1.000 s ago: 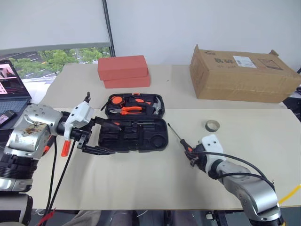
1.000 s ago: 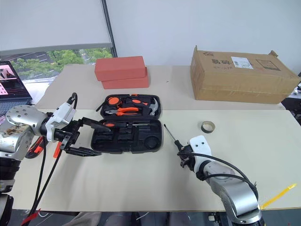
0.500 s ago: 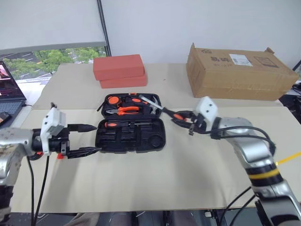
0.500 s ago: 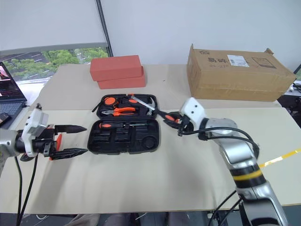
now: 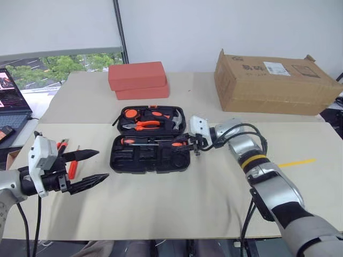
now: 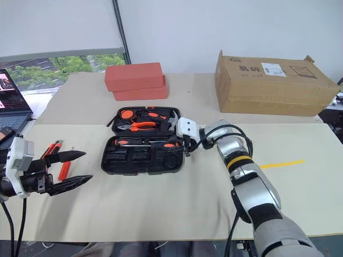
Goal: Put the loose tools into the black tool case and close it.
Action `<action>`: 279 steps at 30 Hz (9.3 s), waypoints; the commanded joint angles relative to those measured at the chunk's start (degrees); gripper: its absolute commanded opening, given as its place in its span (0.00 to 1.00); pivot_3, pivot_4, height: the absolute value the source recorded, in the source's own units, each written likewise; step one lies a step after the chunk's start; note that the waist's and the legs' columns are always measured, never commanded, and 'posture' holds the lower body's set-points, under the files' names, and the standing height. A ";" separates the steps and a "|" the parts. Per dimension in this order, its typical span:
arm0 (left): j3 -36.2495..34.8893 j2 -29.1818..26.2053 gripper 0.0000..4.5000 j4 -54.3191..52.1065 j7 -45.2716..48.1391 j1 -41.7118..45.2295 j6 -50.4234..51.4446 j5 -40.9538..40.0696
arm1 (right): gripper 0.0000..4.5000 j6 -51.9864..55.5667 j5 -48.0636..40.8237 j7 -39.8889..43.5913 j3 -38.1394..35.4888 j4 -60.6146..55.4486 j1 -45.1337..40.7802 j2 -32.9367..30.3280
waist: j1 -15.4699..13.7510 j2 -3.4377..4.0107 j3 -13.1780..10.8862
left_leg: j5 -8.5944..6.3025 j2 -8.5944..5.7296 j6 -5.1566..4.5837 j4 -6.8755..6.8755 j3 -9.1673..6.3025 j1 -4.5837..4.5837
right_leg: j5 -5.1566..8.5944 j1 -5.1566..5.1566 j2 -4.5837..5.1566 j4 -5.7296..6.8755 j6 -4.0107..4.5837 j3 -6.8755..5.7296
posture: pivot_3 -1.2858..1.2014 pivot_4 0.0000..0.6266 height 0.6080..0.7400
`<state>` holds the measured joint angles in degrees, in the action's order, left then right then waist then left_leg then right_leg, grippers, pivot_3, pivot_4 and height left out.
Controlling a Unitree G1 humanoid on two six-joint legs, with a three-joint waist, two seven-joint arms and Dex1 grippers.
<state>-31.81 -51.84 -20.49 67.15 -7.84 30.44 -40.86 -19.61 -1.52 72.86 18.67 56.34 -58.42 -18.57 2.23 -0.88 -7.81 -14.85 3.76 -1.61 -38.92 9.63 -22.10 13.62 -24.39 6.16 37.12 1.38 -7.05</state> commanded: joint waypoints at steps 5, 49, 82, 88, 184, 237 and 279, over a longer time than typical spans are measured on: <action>-2.02 -0.38 1.00 -1.38 -0.88 -0.60 0.10 -1.19 | 0.65 -6.63 3.75 -4.38 -2.03 6.60 -5.18 0.96 | 0.44 0.02 -0.01 | 0.02 0.01 0.04 0.01 0.01 0.03 | 0.00 -0.01 0.00 0.01 0.01 0.02 | 0.52 0.24 0.78; -1.34 -1.15 1.00 3.91 -1.66 2.08 -1.17 0.63 | 0.01 15.61 5.32 -14.15 -2.73 -9.82 7.42 9.88 | 0.40 0.07 -0.04 | 0.05 0.09 0.20 0.15 0.01 0.09 | 0.02 -0.03 0.02 0.03 0.08 0.04 | 0.52 0.24 0.78; 2.51 0.37 1.00 6.38 -1.69 3.20 -2.87 3.00 | 0.01 25.04 -2.68 -17.01 -9.84 -34.11 13.61 1.67 | -0.24 0.06 -0.01 | 0.02 0.07 0.18 0.16 -0.03 -0.10 | 0.05 -0.15 0.06 -0.01 0.10 0.02 | 0.52 0.24 0.78; 2.67 1.63 1.00 8.28 -4.40 3.56 -4.14 4.53 | 0.01 29.68 -11.77 -11.82 -12.55 -43.34 17.44 0.77 | 0.33 0.05 -0.01 | 0.02 0.12 0.20 0.22 -0.02 -0.05 | 0.05 -0.16 0.06 -0.02 0.10 0.02 | 0.52 0.24 0.78; 45.26 9.80 0.11 83.03 20.62 65.14 -58.98 48.02 | 1.00 35.69 -25.70 -6.89 -18.32 -60.09 29.45 -12.48 | -1.21 -0.13 -0.09 | -0.03 -0.01 0.01 0.00 0.13 -0.37 | 0.06 -0.48 -0.23 0.04 0.08 -0.04 | 0.52 0.24 0.78; 35.38 14.28 0.01 48.72 -4.68 35.94 -37.43 37.39 | 1.00 33.13 -24.33 -6.91 -17.70 -58.96 30.38 -12.00 | -1.43 -0.11 -0.07 | -0.04 0.02 0.00 -0.07 0.07 0.17 | 0.05 0.08 -0.13 0.18 0.10 -0.02 | 0.52 0.24 0.78; 12.14 -1.04 0.86 63.60 -22.45 28.74 -13.16 29.80 | 1.00 33.92 -25.40 -5.06 -17.27 -56.68 26.34 -7.62 | -1.22 -0.13 -0.07 | -0.05 0.04 0.02 0.03 0.06 0.04 | 0.05 -0.04 -0.03 0.08 0.10 -0.10 | 0.52 0.24 0.78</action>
<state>-20.02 -51.29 42.10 44.38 20.48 16.35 -11.59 14.86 -26.06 68.00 2.16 1.64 -31.57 -25.62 1.01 -1.01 -7.88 -14.90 3.81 -1.58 -38.89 9.69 -22.05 13.66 -24.43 6.13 37.21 1.48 -7.14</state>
